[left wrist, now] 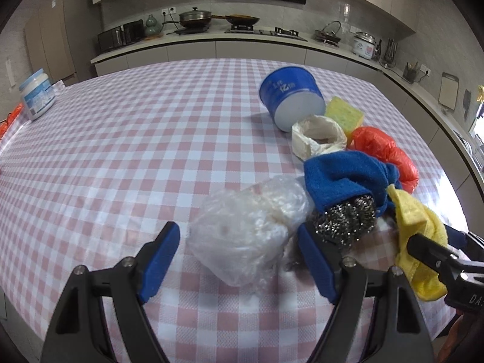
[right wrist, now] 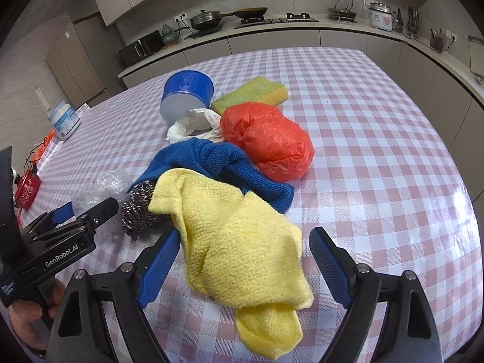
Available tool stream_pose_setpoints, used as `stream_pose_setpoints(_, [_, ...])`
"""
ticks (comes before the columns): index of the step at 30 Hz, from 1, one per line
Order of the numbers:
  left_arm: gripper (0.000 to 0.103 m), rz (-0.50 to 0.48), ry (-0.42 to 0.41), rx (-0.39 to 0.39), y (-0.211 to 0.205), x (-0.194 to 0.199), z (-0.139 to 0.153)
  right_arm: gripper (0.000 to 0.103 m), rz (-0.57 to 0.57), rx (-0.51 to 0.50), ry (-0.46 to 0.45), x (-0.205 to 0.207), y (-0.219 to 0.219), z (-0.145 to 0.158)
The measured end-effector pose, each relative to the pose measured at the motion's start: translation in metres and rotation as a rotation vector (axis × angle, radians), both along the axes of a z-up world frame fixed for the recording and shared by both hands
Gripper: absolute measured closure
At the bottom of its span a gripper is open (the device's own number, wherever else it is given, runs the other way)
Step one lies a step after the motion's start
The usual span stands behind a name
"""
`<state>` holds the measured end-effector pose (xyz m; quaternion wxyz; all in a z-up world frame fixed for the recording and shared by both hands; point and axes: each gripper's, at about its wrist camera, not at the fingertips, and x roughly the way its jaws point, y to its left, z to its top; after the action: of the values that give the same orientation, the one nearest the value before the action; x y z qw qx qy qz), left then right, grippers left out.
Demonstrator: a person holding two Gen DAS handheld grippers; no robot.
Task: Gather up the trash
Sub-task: 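Grasp the clear plastic bag with the left tool while the right tool grasps the yellow cloth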
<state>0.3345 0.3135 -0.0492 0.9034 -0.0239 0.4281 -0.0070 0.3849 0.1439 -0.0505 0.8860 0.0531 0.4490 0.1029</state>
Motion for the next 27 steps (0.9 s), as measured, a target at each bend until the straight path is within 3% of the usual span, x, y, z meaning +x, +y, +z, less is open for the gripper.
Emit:
stream_pose_setpoints(2, [0.026,-0.006,-0.001,-0.013,0.001,0.002,-0.003,0.014,0.001,0.007,0.008,0.003,0.0,-0.004])
stream_pose_setpoints(4, [0.052,-0.008,0.0,-0.02,0.002,0.002,-0.005,0.014,0.003,0.02,0.015,0.005,-0.001,-0.007])
stream_pose_setpoints(7, [0.056,-0.003,-0.002,-0.041,0.006,-0.001,-0.005,0.015,0.008,0.041,0.009,0.005,-0.002,-0.009])
stream_pose_setpoints(8, [0.057,-0.004,-0.004,-0.041,0.004,-0.002,-0.004,0.02,0.012,0.043,0.003,0.004,-0.002,-0.009])
stream_pose_setpoints(11, [0.061,0.006,-0.008,-0.046,0.005,-0.005,-0.002,0.047,0.034,0.045,0.018,0.005,-0.001,-0.012])
stream_pose_setpoints(15, [0.062,0.019,-0.024,-0.055,0.009,-0.009,0.007,0.059,0.053,0.038,0.007,0.002,0.001,-0.011])
stream_pose_setpoints(27, [0.063,-0.041,-0.088,-0.075,-0.007,-0.032,0.05,0.063,-0.026,0.085,-0.067,-0.019,-0.038,0.03])
